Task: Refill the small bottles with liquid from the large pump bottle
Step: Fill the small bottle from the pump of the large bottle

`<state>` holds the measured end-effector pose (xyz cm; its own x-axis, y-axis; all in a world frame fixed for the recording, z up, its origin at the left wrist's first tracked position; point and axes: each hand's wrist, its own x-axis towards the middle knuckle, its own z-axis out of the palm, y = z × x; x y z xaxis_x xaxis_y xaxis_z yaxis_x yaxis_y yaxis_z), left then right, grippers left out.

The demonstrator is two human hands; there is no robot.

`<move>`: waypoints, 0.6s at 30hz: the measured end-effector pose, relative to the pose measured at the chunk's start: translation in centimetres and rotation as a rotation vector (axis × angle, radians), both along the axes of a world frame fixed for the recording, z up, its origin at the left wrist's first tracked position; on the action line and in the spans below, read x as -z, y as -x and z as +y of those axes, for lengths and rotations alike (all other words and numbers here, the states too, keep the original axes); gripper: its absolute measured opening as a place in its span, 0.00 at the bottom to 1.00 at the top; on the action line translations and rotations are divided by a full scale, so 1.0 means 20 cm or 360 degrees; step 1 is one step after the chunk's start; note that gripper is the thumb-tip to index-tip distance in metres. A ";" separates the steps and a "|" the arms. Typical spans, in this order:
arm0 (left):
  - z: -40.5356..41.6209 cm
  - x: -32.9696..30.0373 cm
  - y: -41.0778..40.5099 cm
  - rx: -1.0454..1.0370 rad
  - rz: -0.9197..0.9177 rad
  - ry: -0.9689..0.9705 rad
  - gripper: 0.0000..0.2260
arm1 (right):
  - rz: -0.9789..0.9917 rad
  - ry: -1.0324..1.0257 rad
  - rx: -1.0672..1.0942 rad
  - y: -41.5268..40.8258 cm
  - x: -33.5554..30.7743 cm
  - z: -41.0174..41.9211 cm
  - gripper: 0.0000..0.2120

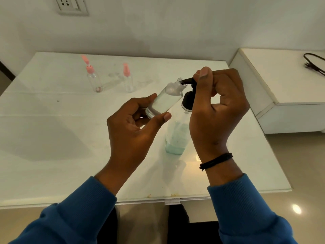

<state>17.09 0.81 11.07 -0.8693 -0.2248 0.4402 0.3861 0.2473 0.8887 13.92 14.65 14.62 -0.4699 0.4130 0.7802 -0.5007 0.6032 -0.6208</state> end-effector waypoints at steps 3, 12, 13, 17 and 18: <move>0.00 0.01 0.00 0.0005 0.0004 -0.0010 0.21 | -0.0004 0.0007 -0.0007 0.00 0.01 0.00 0.12; 0.00 0.00 0.00 0.0004 -0.0012 -0.0028 0.20 | -0.0009 0.0018 -0.0003 -0.01 0.00 0.00 0.13; 0.01 0.00 0.00 0.0004 -0.0013 -0.0031 0.19 | -0.0016 0.0023 -0.0004 -0.01 0.00 0.00 0.13; 0.01 0.00 0.00 0.0004 -0.0012 0.0001 0.19 | -0.0030 0.0031 -0.0003 -0.01 0.00 0.00 0.13; 0.00 0.00 0.00 0.0007 -0.0016 -0.0003 0.19 | -0.0030 0.0027 -0.0001 -0.01 0.00 0.01 0.13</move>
<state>17.10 0.91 11.00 -0.8745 -0.2221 0.4312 0.3783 0.2439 0.8929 14.08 14.77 14.68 -0.4844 0.4259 0.7642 -0.4894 0.5922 -0.6402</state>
